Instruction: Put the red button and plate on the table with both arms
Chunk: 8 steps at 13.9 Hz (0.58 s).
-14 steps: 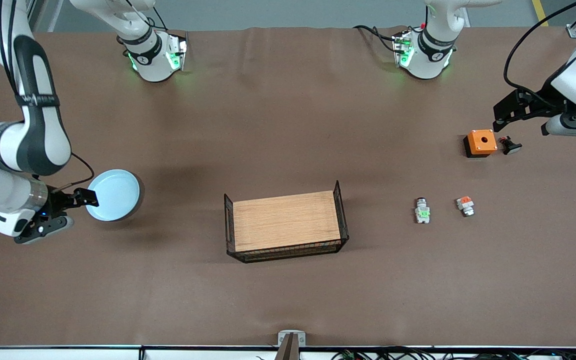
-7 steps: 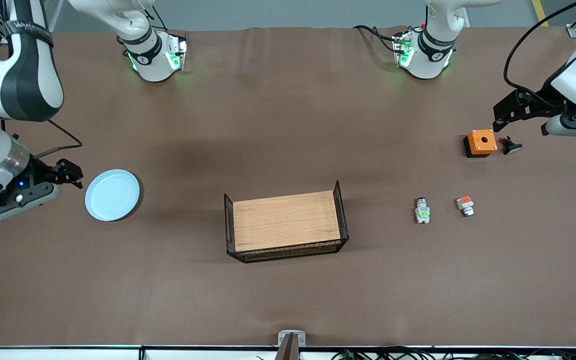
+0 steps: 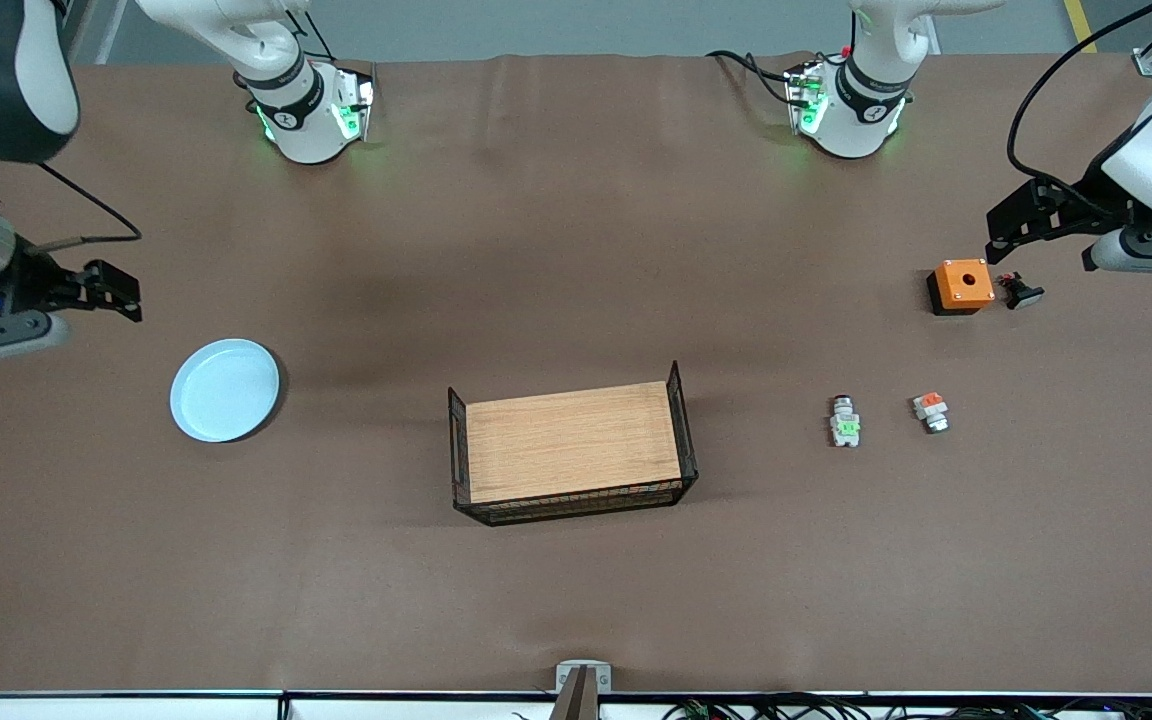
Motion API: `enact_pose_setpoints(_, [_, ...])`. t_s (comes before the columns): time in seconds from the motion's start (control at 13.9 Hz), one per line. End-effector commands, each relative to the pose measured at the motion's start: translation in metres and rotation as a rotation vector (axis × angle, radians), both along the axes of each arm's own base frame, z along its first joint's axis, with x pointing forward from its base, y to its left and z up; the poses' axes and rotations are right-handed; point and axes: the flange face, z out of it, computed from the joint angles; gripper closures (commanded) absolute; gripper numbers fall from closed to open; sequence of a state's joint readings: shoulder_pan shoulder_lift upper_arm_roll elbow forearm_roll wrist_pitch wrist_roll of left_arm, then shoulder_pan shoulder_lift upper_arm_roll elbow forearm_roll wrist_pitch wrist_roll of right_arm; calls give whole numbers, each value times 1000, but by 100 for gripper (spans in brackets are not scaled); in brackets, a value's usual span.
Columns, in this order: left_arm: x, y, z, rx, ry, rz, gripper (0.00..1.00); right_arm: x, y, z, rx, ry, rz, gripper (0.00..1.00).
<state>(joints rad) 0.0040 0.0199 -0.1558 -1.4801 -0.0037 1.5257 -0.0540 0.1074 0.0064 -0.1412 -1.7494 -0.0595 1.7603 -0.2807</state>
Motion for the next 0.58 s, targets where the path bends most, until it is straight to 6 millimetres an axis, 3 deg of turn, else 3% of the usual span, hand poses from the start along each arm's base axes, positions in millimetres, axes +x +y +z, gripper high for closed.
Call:
enact_pose_setpoints(0.0, [-3,-1,3,-4,-3,13,0,1,-20,2,-18,-77,-28,0])
enact_pose_setpoints(0.07, [-3,-1,3,-4,-3,13,0,4,-19,-5,-18,-97,-15,0])
enact_pose_setpoints(0.22, [-3,-1,3,-4,-3,13,0,-10,-11,-23,-13,-21,17,0])
enact_pose_setpoints(0.5, [-3,-1,2,-3,-1,13,0,-31,-11,-12,-5,105,-5,0])
